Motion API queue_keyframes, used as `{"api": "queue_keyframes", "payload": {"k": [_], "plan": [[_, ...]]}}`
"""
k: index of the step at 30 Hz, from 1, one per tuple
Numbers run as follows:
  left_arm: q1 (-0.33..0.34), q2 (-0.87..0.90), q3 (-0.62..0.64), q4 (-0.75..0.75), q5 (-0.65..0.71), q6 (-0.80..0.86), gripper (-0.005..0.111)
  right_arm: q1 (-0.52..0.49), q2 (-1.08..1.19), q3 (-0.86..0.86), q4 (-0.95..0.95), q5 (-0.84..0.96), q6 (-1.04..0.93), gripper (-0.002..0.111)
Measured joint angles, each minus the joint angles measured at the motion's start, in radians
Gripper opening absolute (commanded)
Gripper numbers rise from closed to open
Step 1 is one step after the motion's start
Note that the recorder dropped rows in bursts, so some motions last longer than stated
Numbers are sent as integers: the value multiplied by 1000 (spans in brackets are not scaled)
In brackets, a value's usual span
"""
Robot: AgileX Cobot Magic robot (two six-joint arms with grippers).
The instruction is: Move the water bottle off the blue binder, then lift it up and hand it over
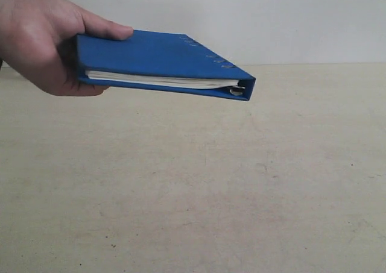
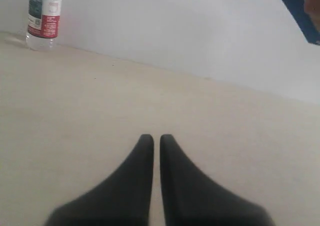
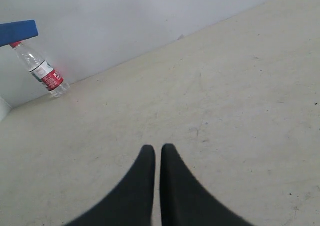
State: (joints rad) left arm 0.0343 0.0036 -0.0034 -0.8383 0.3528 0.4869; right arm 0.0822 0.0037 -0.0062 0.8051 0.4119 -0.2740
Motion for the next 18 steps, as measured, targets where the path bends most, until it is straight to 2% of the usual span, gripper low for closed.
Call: {"api": "queue_keyframes", "payload": {"k": [6, 10, 13, 16, 18], "plan": [[1, 0, 0, -250, -73, -3, 4, 0, 0, 0, 0, 0, 1, 0], [1, 0, 0, -272, -99, -7, 4, 0, 0, 0, 0, 0, 1, 0], [1, 0, -31, -110, -134, -110, 4, 0, 0, 0, 0, 0, 1, 0], [1, 0, -83, 188, -159, -360, 4, 0, 0, 0, 0, 0, 1, 0], [1, -2, -107, 424, -170, -593, 4, 0, 0, 0, 0, 0, 1, 0]]}}
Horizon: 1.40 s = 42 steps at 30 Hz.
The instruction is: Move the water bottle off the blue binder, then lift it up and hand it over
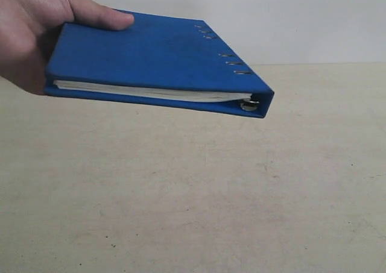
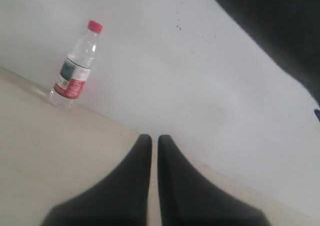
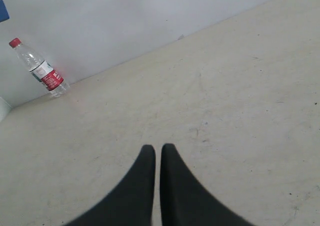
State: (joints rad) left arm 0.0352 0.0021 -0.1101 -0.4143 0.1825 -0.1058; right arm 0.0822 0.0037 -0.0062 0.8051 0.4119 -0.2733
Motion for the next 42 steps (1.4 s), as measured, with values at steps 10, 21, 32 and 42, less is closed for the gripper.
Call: {"api": "queue_keyframes", "payload": {"k": [10, 21, 32, 42], "plan": [[0, 0, 102, 433, 155, -347, 4, 0, 0, 0, 0, 0, 2, 0], [0, 0, 110, 437, 209, -81, 4, 0, 0, 0, 0, 0, 2, 0], [0, 0, 110, 300, 197, 260, 4, 0, 0, 0, 0, 0, 2, 0], [0, 0, 110, 313, 194, 211, 4, 0, 0, 0, 0, 0, 4, 0]]}}
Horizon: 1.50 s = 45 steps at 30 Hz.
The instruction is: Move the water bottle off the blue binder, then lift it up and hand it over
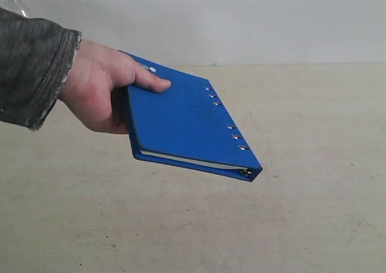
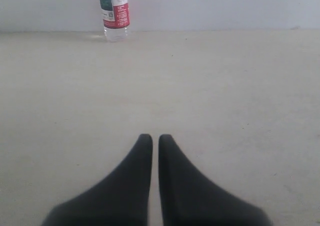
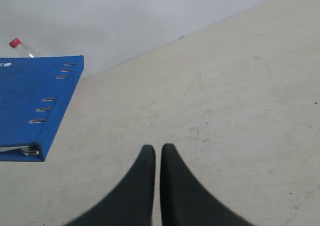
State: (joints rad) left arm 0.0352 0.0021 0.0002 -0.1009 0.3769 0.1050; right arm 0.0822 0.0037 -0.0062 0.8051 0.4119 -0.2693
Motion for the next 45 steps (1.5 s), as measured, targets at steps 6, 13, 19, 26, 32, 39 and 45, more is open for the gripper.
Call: {"api": "queue_keyframes", "payload": {"k": [6, 13, 19, 26, 32, 39, 45], "plan": [[0, 0, 0, -23, -2, -71, 4, 0, 0, 0, 0, 0, 0, 0], [0, 0, 0, -23, -2, -51, 4, 0, 0, 0, 0, 0, 0, 0], [0, 0, 0, -23, -4, -49, 4, 0, 0, 0, 0, 0, 0, 0], [0, 0, 0, -21, -10, -49, 4, 97, 0, 2, 0, -31, 5, 0], [0, 0, 0, -21, -11, -49, 4, 221, 0, 6, -280, -491, -101, 0], [0, 0, 0, -21, -11, -49, 4, 226, 0, 8, -781, -148, 352, 0], [0, 0, 0, -21, -11, -49, 4, 227, 0, 8, -729, -32, 295, 0]]}}
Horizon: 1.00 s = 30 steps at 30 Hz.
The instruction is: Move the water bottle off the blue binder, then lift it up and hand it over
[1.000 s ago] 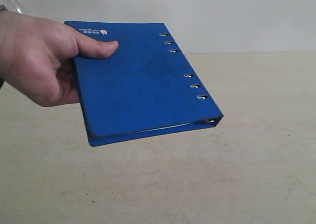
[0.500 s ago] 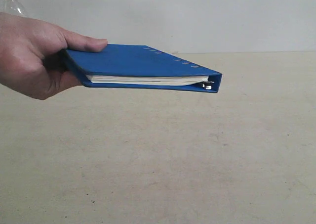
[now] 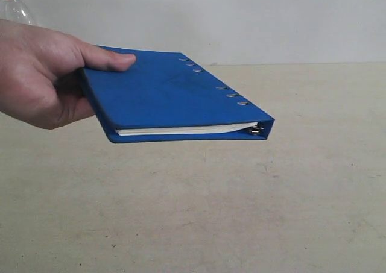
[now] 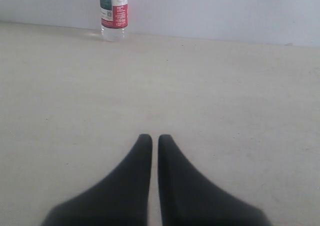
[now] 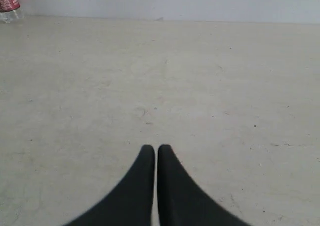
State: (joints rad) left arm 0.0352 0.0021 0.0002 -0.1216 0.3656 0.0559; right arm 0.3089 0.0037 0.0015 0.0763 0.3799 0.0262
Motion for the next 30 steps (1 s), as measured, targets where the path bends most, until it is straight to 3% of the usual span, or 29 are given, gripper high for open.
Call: {"api": "queue_keyframes", "payload": {"k": [3, 9, 30], "plan": [[0, 0, 0, 0, -1, 0, 4, -19, 0, 0, 9, 6, -6, 0], [0, 0, 0, 0, -2, 0, 4, -210, 0, 0, 89, 11, -106, 0], [0, 0, 0, 0, -2, 0, 4, -223, 0, 0, 109, 15, -130, 0]]}}
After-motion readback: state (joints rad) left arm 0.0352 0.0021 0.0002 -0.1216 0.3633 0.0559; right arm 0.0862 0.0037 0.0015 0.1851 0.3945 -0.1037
